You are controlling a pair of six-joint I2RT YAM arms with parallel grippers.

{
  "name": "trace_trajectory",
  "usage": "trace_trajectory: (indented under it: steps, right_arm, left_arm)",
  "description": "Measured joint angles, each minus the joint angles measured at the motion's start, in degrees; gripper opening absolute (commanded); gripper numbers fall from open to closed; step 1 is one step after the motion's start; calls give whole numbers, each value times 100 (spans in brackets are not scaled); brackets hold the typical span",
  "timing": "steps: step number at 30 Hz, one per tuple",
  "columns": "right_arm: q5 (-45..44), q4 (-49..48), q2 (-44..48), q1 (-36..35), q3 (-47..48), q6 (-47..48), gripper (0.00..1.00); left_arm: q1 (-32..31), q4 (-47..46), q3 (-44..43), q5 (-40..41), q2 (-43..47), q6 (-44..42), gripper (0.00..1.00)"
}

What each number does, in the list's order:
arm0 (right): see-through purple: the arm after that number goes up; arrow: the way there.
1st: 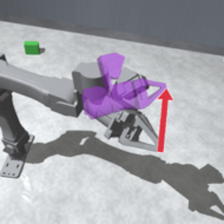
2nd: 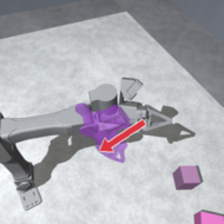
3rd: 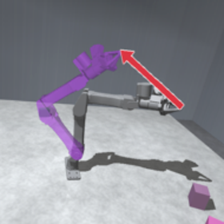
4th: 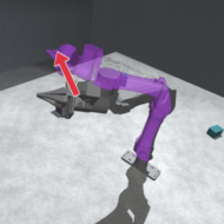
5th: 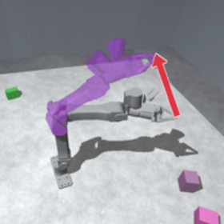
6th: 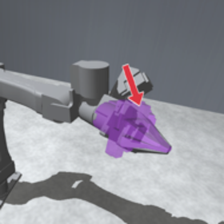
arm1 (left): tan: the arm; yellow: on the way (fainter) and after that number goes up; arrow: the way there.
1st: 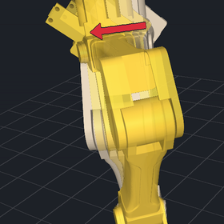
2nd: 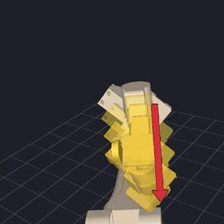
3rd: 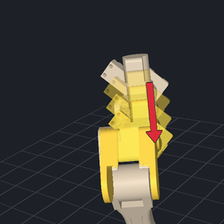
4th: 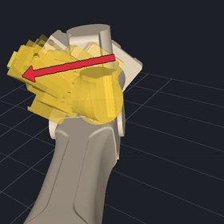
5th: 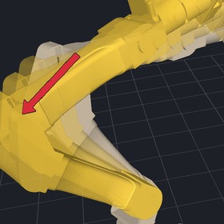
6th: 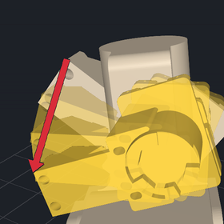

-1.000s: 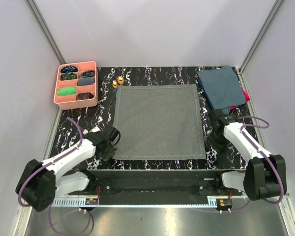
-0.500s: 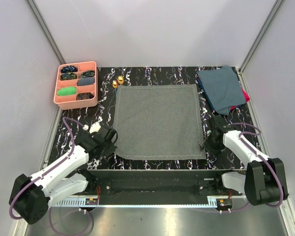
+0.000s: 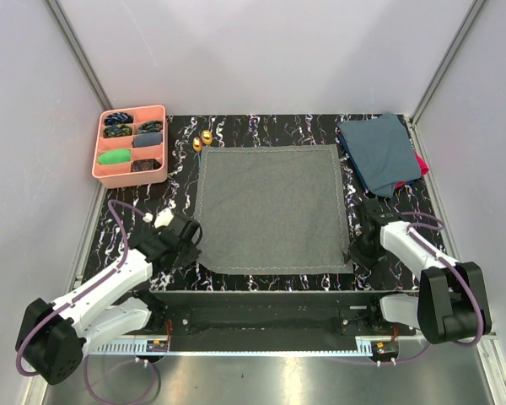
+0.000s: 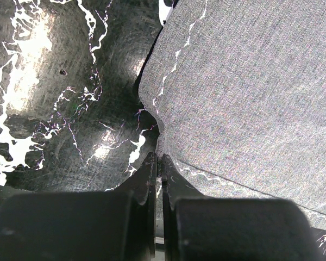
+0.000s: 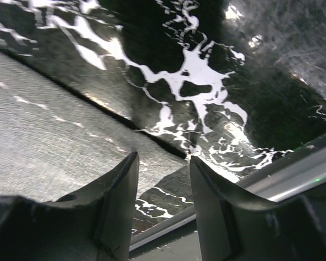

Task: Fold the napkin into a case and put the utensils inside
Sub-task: Flatten out the crumpled napkin at the center of the board.

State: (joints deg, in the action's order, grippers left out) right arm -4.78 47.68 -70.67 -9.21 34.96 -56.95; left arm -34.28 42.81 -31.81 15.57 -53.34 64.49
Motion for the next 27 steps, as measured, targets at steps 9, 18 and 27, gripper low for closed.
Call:
trace_trajectory:
  steps: [9,18,27]
  right_arm:
    - [2,168,-396,-7,149,-24,53]
    - [13,74,-98,-81,44,-608,23]
    - [-7,-68,664,-90,-236,-951,31]
  left_arm:
    - [0,26,-33,13,63,-2,0]
    - [0,48,-109,22,142,0,0]
    - [0,85,-109,26,232,2,0]
